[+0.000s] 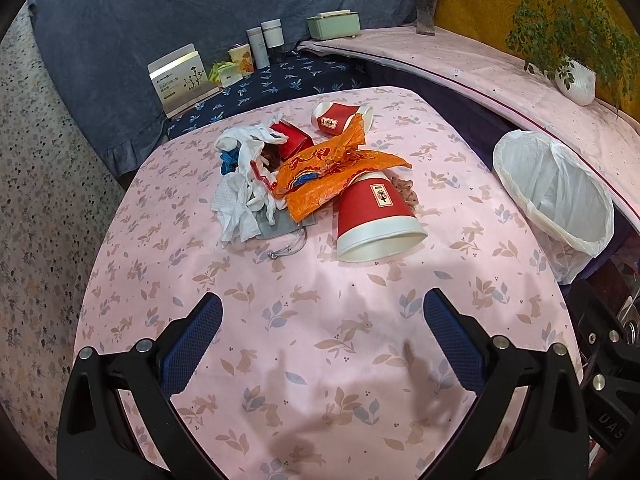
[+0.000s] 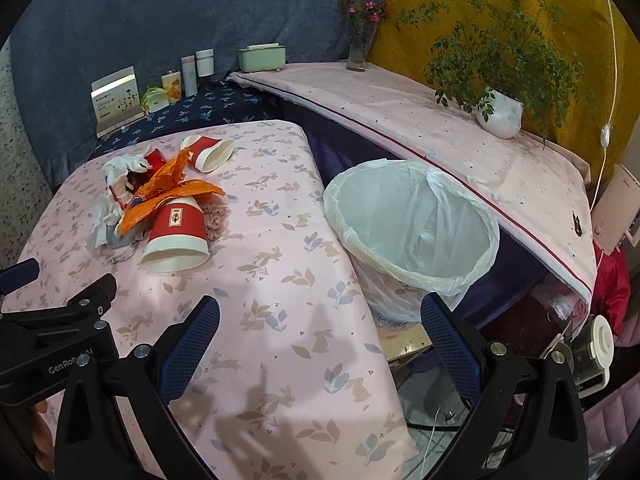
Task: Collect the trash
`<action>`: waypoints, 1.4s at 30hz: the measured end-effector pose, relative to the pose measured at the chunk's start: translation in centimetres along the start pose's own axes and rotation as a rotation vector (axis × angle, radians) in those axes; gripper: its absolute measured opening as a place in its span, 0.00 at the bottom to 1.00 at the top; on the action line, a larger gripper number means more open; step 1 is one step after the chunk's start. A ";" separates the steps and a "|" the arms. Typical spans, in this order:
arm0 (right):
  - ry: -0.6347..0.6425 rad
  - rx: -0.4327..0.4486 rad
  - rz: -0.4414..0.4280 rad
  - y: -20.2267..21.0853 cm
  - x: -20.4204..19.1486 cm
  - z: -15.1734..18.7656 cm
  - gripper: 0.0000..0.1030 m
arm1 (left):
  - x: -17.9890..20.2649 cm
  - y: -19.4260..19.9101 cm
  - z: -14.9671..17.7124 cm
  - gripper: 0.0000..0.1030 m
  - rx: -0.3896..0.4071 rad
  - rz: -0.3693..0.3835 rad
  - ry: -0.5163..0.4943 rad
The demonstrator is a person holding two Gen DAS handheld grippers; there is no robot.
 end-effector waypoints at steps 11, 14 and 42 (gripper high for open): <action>-0.009 0.009 -0.013 0.6 -0.1 0.0 0.94 | -0.3 0.1 0.2 0.93 -0.002 0.004 0.007; -0.004 0.008 -0.013 0.7 -0.3 0.1 0.94 | -0.4 0.2 0.2 0.93 -0.002 0.004 0.008; 0.001 0.006 -0.011 0.9 -0.8 0.1 0.94 | -0.6 0.5 0.0 0.93 0.007 0.003 0.010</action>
Point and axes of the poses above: each gripper's, at about its wrist camera, not at the fingertips, and y roughly against the way its jaws point, x to its right, z to its underside, the point moved 3 cm from there along -y, roughly the way its jaws point, and after that the axes turned 14 degrees about y, right-handed, at the moved point
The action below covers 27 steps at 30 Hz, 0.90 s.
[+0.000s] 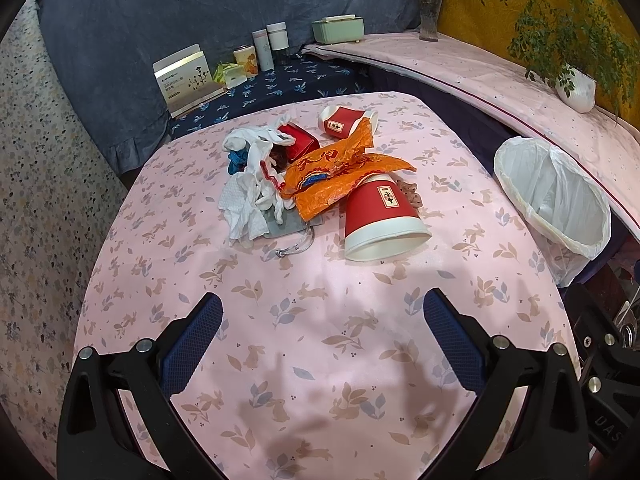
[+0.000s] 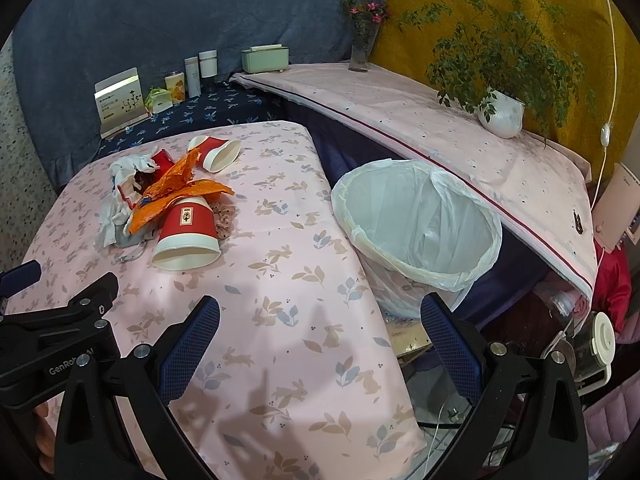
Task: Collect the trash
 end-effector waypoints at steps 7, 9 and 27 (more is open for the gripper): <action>0.001 0.001 -0.001 0.0 0.0 -0.1 0.94 | 0.0 0.1 -0.3 0.93 0.002 0.002 0.000; 0.002 0.003 0.000 0.0 0.0 0.0 0.94 | 0.1 0.1 -0.3 0.93 0.004 0.002 0.001; -0.004 0.006 0.005 -0.1 0.1 -0.5 0.94 | 0.0 0.1 -0.4 0.93 0.008 0.001 -0.001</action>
Point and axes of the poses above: each gripper's, at about its wrist camera, not at the fingertips, and y roughly against the way its jaws point, x to its right, z to its underside, the point moved 3 cm from there along -y, roughly the way its jaws point, and after that the axes turned 14 degrees about y, right-handed, at the moved point
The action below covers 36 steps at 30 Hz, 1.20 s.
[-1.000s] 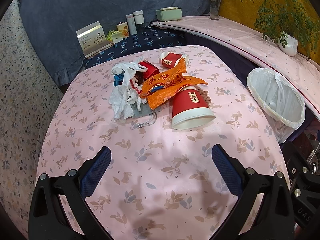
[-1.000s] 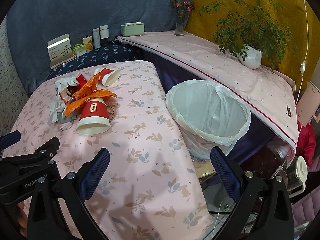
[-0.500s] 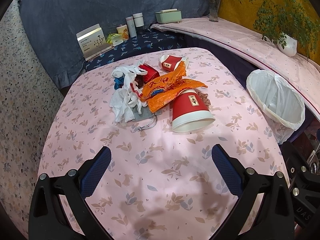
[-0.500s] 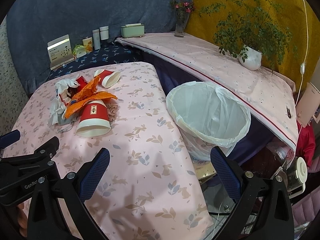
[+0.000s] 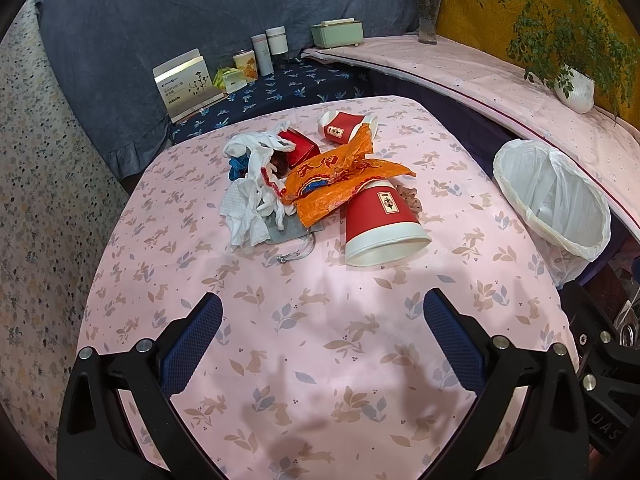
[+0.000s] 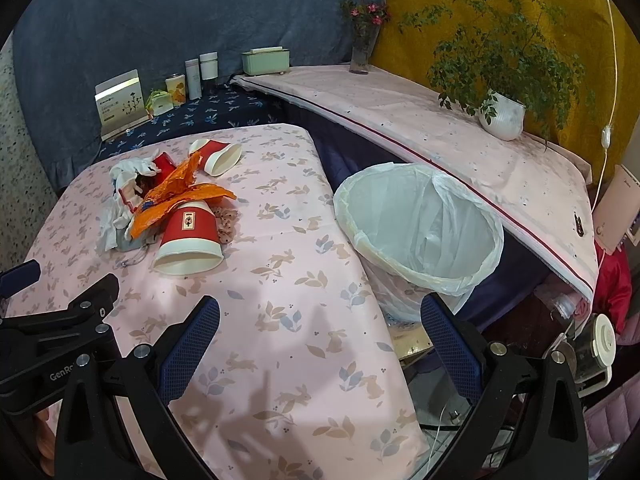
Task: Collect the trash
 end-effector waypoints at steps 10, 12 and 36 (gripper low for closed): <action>-0.001 -0.003 -0.005 -0.2 -0.3 0.1 0.94 | 0.0 0.0 -0.1 0.93 -0.001 -0.001 0.002; -0.001 -0.004 -0.003 -0.2 -0.3 0.1 0.94 | -0.1 0.0 -0.1 0.93 -0.002 0.001 0.003; 0.011 -0.026 -0.052 -3.2 -2.0 -1.3 0.93 | -4.5 -3.0 -1.7 0.93 0.040 -0.028 0.103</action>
Point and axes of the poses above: each gripper's, at about its wrist camera, not at the fingertips, and y roughly against the way its jaws point, x to its right, z to its underside, the point moved 3 cm from there along -y, roughly the way its jaws point, and after that the axes turned 14 degrees about y, right-handed, at the moved point
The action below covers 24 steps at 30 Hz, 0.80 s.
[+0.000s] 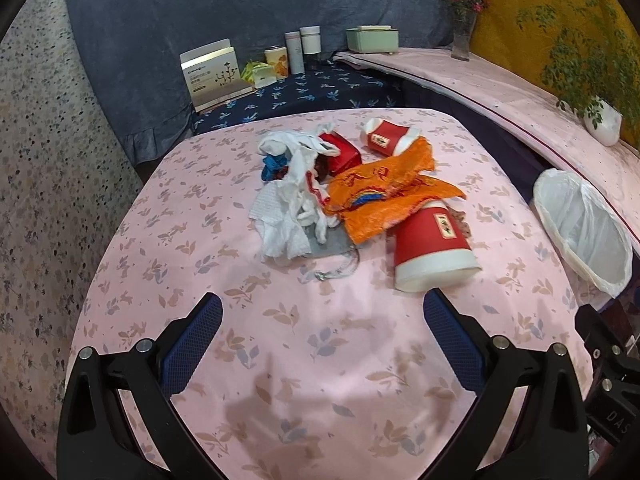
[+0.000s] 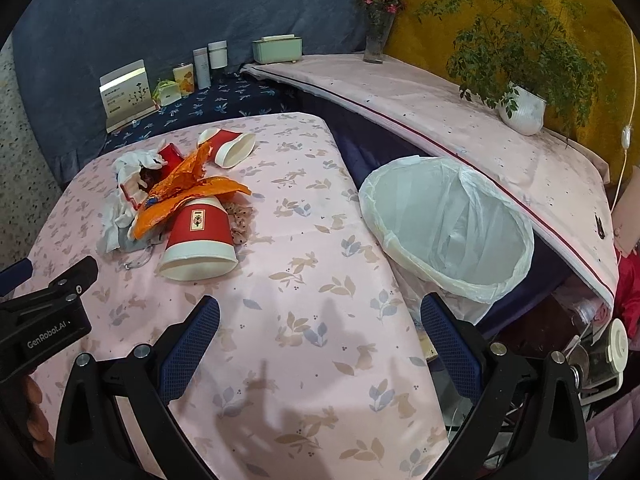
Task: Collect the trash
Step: 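Reach the right tool to the orange plastic bag and close on it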
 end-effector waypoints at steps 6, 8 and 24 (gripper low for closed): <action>0.018 0.010 -0.016 -1.3 -1.1 -1.9 0.93 | -2.2 -2.7 -1.7 0.93 -0.020 -0.019 0.045; 0.024 0.015 -0.022 -1.7 -1.4 -2.6 0.93 | -3.1 -3.8 -2.5 0.93 -0.028 -0.022 0.070; 0.023 0.010 -0.086 -5.9 -5.0 -8.7 0.90 | -5.0 -10.4 -6.6 0.93 -0.102 0.027 0.113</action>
Point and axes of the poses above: each gripper's, at about its wrist camera, not at the fingertips, and y roughly against the way its jaws point, x to its right, z to its underside, the point moved 3 cm from there along -y, roughly the way its jaws point, and after that the axes turned 14 degrees about y, right-handed, at the moved point
